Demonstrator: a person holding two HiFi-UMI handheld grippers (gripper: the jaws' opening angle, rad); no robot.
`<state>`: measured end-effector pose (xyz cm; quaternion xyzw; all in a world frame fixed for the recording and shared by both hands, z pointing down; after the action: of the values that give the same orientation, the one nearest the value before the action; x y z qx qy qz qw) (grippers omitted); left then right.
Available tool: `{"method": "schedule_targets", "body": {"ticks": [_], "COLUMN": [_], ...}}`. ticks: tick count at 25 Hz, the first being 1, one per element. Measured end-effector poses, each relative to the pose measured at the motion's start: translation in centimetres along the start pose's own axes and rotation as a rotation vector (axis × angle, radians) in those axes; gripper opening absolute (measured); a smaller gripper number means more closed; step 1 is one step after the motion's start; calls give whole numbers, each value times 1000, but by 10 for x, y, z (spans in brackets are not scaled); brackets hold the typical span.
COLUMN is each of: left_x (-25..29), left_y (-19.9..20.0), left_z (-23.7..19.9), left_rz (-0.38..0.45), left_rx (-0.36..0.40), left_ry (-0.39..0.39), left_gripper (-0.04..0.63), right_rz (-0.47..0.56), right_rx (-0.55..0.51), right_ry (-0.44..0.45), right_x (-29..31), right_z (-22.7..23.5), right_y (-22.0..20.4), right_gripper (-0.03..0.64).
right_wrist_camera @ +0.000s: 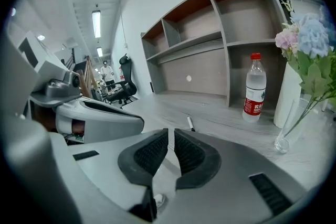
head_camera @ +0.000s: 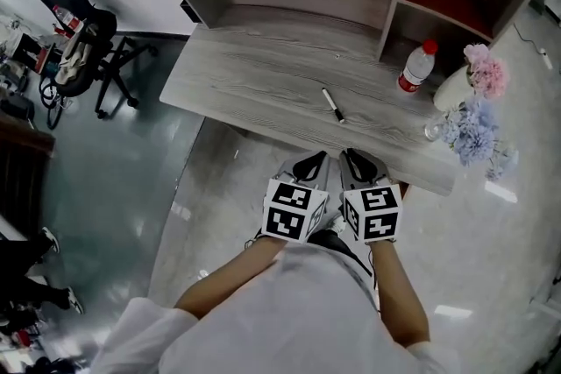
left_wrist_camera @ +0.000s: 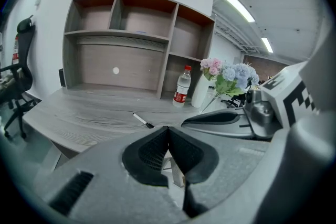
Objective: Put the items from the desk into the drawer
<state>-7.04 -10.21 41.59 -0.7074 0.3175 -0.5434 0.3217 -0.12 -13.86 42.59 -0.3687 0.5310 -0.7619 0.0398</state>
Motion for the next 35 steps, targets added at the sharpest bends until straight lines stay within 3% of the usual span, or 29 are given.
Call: {"method": "schedule_targets", "body": {"ticks": [18,35], "left_x": [44,80], "left_y": [24,38], "left_z": [-63,-99], "left_rz": [-33,-65], "left_rx": [40,58], "left_ry": [-170,-224], "left_gripper": [3,3], "right_rz": [-146,-293], "right_rx": [-30,-21], "right_ry": [-189,-225], "right_x": [85,133], "right_z": [23,51], "right_y": [-1,-21], "right_gripper": [5,64]}}
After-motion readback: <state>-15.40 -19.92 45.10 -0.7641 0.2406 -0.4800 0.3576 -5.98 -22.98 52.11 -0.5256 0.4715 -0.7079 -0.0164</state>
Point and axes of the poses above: the fingertips, and each gripper's own axes: x forward along the fingers, z to its right, y out of its top, the point moved 4 cm from there along -x, backward along the fingers, and after that the axes turned 1 degree about -z, right-handed, at the moved point
